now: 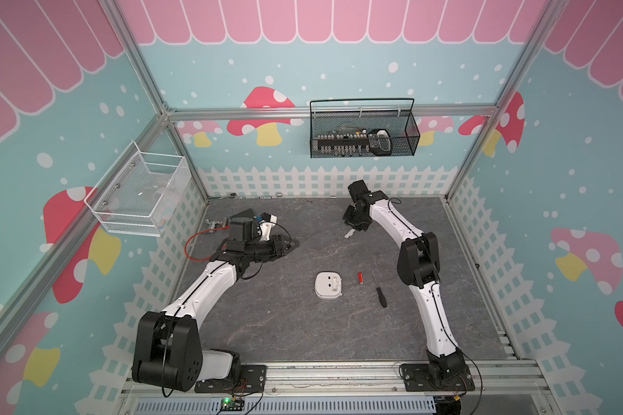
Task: Remove the battery from the alarm
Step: Pick up the cover from the center of the board.
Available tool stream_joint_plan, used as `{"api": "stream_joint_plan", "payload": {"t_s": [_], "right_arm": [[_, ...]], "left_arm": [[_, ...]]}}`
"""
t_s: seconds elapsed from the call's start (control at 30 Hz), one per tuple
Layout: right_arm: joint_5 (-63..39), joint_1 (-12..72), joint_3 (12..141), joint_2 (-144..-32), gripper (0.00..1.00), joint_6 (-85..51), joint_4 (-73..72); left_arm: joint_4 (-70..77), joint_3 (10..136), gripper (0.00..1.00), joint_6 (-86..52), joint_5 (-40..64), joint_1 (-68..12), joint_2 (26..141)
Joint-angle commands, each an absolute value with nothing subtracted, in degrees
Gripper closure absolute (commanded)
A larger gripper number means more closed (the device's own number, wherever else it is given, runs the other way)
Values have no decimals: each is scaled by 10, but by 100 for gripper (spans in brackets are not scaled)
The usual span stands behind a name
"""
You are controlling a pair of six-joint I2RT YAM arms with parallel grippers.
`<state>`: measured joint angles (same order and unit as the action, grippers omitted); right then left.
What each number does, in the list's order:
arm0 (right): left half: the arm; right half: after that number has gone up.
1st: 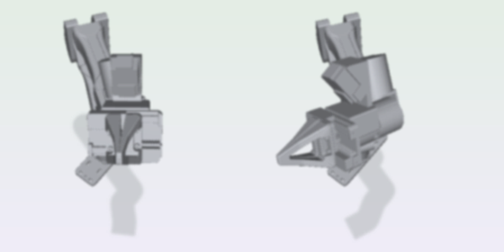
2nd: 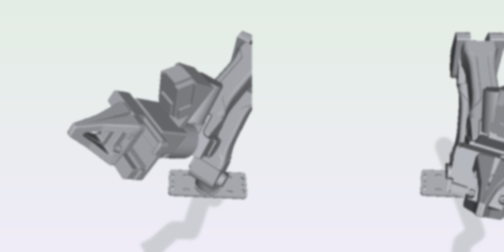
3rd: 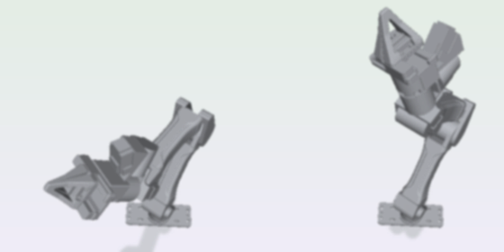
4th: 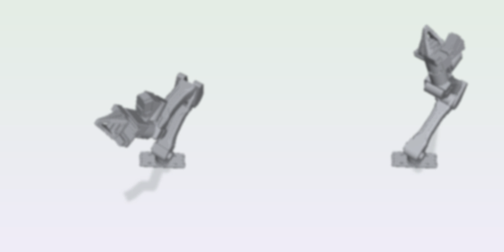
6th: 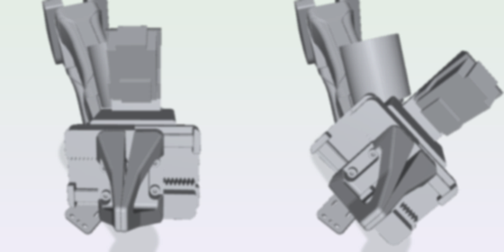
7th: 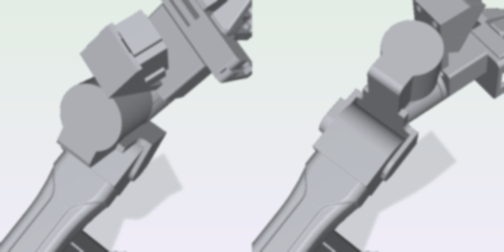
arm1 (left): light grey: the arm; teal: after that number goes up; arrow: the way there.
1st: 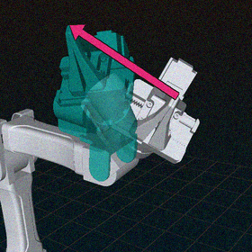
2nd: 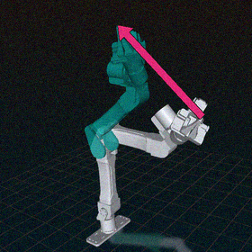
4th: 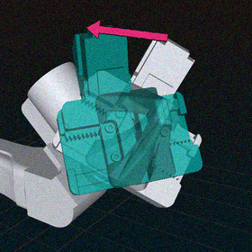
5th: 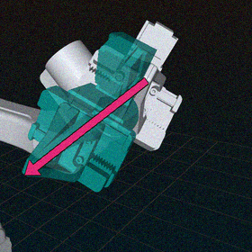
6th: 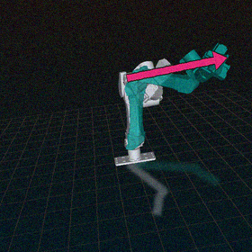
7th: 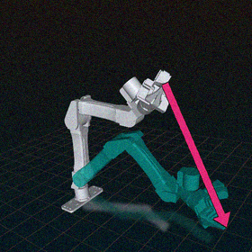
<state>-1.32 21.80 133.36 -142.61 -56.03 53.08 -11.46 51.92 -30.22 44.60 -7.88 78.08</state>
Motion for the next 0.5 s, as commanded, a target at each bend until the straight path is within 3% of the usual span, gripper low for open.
{"api": "stream_joint_plan", "payload": {"t_s": [0.0, 0.47], "right_arm": [[4, 220, 1346, -1451, 70, -574, 576], [-5, 215, 1344, -1472, 74, -588, 572]], "left_arm": [[-99, 509, 49, -301, 467, -75, 786], [-94, 508, 52, -306, 477, -72, 791]]}}
